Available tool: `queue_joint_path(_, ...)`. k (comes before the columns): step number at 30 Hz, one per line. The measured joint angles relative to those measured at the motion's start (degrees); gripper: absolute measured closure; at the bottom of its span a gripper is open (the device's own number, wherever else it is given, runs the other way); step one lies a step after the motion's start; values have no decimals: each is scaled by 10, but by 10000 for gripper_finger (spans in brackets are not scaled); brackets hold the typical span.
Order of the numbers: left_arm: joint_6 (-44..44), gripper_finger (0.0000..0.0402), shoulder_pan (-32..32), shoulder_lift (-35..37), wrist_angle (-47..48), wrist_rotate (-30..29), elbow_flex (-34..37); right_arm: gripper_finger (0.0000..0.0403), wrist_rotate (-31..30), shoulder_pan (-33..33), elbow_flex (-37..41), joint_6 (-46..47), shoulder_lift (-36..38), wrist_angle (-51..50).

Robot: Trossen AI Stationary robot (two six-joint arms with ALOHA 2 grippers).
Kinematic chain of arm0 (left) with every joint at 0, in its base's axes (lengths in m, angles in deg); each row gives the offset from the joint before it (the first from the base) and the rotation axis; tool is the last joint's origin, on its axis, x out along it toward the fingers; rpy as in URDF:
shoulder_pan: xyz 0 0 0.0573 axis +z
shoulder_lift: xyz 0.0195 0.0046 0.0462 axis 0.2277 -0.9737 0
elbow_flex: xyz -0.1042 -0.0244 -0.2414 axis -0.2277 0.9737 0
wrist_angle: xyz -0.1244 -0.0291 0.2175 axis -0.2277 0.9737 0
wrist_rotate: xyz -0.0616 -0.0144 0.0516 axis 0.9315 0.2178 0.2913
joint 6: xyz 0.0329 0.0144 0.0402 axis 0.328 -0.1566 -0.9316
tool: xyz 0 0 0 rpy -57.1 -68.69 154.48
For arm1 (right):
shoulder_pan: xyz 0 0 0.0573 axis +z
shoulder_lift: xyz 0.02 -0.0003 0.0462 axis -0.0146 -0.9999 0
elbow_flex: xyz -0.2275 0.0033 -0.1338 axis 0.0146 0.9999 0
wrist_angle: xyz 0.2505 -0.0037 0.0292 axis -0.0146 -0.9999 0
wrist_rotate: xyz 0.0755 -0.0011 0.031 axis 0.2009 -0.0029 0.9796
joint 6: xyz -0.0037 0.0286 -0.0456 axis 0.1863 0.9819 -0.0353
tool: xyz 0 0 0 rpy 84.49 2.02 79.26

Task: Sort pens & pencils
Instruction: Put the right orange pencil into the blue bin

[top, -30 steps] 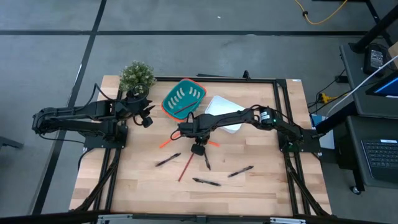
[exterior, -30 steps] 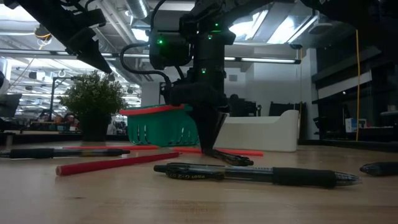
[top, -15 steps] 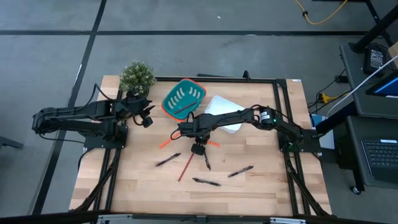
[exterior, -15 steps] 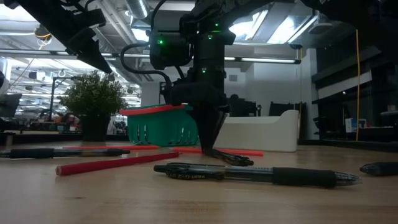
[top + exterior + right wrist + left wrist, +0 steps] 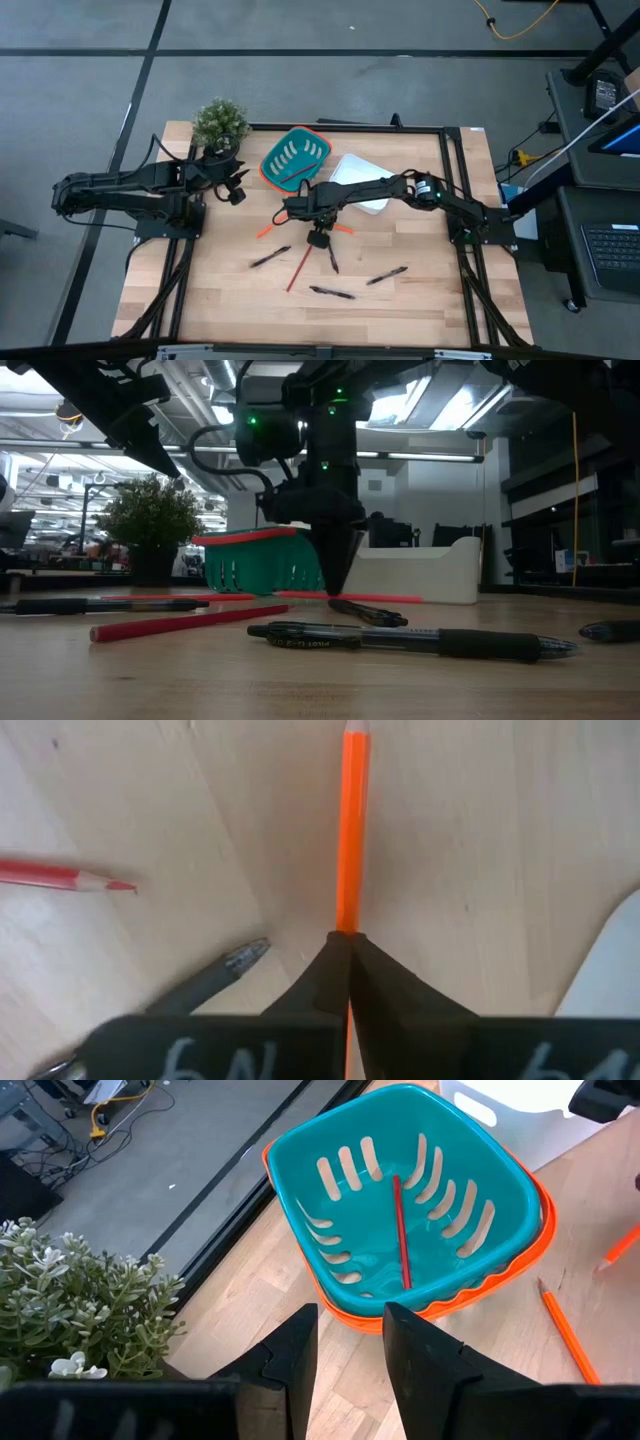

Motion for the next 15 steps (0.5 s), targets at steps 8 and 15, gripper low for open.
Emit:
queue_joint_path(8,0,292,0,0,0,0,0,399,-6,0,0,-6,1,1)
queue_joint_path(15,0,292,0,0,0,0,0,399,-6,0,-1,-6,2,1)
